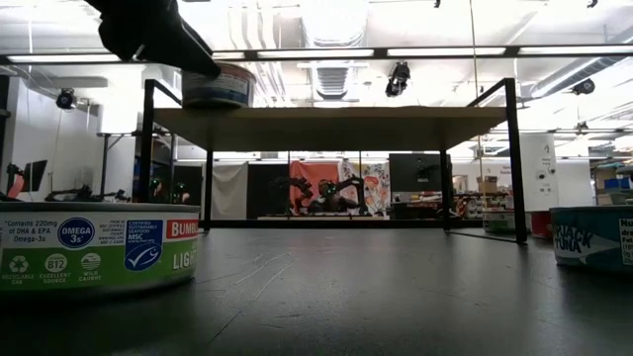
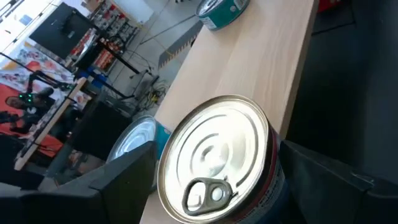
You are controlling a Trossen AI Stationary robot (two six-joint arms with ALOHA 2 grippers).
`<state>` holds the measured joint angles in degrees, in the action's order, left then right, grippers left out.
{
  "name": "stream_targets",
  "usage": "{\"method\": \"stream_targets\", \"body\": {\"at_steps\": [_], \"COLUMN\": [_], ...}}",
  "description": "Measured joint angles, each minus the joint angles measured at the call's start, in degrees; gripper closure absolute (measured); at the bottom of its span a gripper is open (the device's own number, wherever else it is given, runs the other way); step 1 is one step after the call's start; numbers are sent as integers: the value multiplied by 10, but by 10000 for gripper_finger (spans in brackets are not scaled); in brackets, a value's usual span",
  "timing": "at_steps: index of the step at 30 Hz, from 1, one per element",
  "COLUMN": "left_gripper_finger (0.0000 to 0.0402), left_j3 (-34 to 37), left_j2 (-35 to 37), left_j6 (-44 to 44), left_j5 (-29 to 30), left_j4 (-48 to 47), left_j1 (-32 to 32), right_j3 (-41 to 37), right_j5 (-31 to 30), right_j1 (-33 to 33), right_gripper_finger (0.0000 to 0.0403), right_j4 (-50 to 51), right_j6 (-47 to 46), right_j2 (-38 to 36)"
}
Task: Stack canned seafood by type on shelf
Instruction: Put the blue tuna can on the shelf
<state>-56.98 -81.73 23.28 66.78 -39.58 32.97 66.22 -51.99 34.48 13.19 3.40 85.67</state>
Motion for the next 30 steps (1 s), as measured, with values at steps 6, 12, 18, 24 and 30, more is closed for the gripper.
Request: {"method": "stream_targets", "body": {"at_steps": [6, 12, 18, 24, 30], "left_gripper_finger": [81, 81, 81, 81, 81], "left_j3": [-1, -1, -1, -1, 0], "left_j2": [0, 0, 0, 0, 0], "left_j6": [-2, -3, -3, -3, -3], "left_j5": [2, 11, 17, 17, 17], "left_j4": [-5, -11, -23, -33, -34], "left_j1": [-2, -8, -19, -36, -40], "right_j3": [0, 0, 0, 0, 0], "right_j5": [0, 0, 0, 0, 0], "right_j1": [0, 0, 0, 0, 0], "right_gripper_finger": [85, 92, 84, 76, 85], "right_j4": [0, 0, 0, 0, 0], "right_j6": [-6, -6, -5, -4, -4], "right_j2": [0, 0, 0, 0, 0]}}
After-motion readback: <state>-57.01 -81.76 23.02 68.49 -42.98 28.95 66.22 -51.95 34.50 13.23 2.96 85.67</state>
